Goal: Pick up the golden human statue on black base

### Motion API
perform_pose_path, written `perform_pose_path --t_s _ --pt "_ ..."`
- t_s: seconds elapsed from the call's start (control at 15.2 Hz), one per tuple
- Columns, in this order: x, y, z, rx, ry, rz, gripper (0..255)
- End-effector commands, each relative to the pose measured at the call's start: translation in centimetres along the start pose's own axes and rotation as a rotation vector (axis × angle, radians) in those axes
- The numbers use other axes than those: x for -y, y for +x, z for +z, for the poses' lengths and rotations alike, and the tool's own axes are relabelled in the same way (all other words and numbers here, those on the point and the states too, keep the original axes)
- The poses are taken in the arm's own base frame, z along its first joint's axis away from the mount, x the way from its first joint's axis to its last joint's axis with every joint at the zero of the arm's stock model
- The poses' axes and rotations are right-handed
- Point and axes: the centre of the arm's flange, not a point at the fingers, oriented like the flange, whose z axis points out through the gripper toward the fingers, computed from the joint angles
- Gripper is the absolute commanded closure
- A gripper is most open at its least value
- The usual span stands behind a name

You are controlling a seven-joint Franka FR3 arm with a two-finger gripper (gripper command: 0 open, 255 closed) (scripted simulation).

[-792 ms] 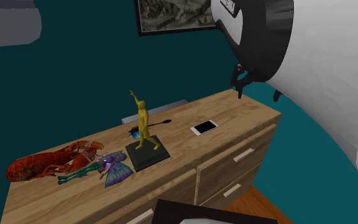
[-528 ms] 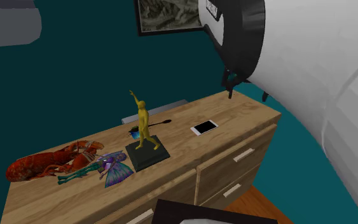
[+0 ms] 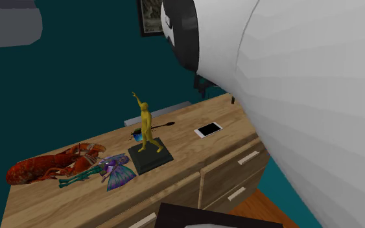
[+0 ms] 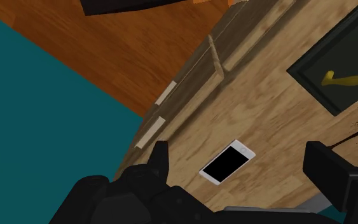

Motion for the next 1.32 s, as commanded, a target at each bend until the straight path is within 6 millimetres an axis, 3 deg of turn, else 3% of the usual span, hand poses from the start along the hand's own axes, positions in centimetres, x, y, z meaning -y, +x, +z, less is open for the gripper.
perform_pose_path --t_s 0.0,1.25 --pt "2.6 0.3 1.0 0.005 0.005 0.008 0" --pt "25.8 4.9 7.5 0.049 0.048 0.069 0"
